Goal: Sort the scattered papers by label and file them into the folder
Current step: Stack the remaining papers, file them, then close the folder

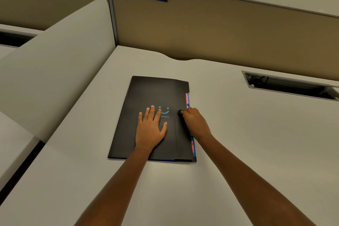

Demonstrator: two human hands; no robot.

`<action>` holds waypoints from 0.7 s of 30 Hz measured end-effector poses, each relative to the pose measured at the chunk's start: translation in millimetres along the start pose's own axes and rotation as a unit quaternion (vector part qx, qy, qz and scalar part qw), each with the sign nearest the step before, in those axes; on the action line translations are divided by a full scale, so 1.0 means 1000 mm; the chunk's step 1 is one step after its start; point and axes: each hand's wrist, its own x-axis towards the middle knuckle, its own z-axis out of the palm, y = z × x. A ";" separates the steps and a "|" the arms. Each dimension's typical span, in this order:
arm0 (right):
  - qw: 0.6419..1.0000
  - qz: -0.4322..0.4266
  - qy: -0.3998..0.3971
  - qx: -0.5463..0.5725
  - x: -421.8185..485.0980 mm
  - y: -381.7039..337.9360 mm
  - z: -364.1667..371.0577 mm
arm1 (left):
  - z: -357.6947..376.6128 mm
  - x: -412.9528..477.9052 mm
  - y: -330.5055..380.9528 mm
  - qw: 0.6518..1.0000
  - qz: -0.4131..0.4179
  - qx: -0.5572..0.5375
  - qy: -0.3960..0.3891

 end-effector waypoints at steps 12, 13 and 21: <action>0.993 0.055 0.034 0.098 -0.009 -0.010 0.008 | -0.002 -0.002 0.001 1.000 0.003 -0.003 0.004; 0.993 0.057 0.035 0.097 -0.009 -0.009 0.008 | -0.002 -0.002 0.001 1.000 0.002 -0.004 0.005; 0.993 0.050 0.053 0.097 -0.004 -0.010 0.013 | -0.001 -0.002 0.000 1.000 0.004 -0.002 0.005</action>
